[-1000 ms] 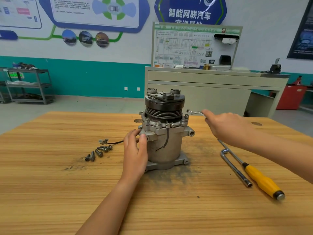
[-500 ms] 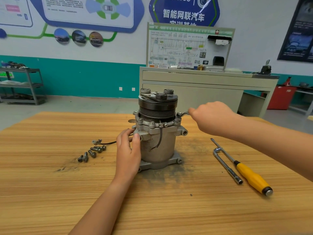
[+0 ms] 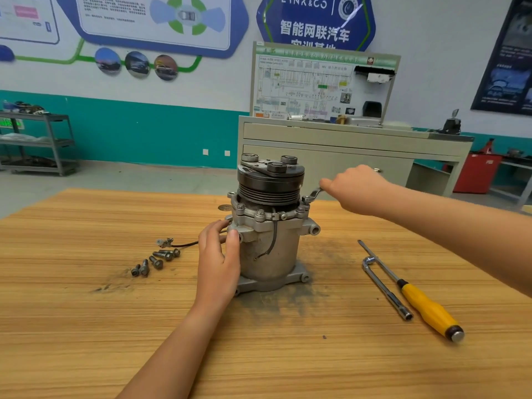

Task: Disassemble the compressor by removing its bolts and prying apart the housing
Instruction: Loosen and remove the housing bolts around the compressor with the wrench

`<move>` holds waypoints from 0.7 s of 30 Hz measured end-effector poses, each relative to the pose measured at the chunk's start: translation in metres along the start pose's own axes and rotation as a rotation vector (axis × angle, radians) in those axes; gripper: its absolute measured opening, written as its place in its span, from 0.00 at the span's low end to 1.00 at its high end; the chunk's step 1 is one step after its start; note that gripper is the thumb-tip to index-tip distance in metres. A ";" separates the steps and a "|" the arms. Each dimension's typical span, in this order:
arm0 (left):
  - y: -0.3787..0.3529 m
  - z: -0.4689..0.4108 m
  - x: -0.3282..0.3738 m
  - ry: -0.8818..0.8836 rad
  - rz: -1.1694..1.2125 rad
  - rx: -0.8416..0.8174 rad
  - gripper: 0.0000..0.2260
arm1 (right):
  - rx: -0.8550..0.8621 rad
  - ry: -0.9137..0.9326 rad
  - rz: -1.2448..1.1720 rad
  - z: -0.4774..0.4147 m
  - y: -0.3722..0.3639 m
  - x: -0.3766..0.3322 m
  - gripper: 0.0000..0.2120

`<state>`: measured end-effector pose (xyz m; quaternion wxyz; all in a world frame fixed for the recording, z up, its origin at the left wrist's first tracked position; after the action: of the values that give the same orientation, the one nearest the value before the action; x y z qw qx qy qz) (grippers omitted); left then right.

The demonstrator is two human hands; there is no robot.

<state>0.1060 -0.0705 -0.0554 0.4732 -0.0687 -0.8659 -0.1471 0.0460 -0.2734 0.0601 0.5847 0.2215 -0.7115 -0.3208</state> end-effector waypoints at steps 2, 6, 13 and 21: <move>0.001 0.000 0.003 -0.024 -0.025 0.000 0.14 | 0.122 0.023 -0.104 -0.010 0.000 -0.007 0.17; 0.003 0.001 0.008 -0.049 -0.049 0.011 0.13 | 0.448 0.030 -0.325 -0.010 0.013 -0.012 0.12; 0.003 0.001 0.008 -0.055 -0.054 0.004 0.14 | 0.455 -0.208 -0.769 0.036 0.000 0.035 0.13; 0.002 0.000 0.006 -0.046 -0.040 -0.002 0.14 | 0.050 -0.195 -0.612 0.066 -0.012 0.003 0.11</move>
<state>0.1032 -0.0684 -0.0501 0.4501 -0.0552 -0.8775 -0.1560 -0.0201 -0.2707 0.0465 0.3847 0.4076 -0.6722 -0.4838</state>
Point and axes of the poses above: each hand's wrist, its own z-axis away from the middle knuckle, its own y-axis out of the back of the hand, x = y × z, the point moved 10 cm from there along -z, towards the middle knuckle, and after that the axes turned 10 degrees about -x, right-handed, at the moved point
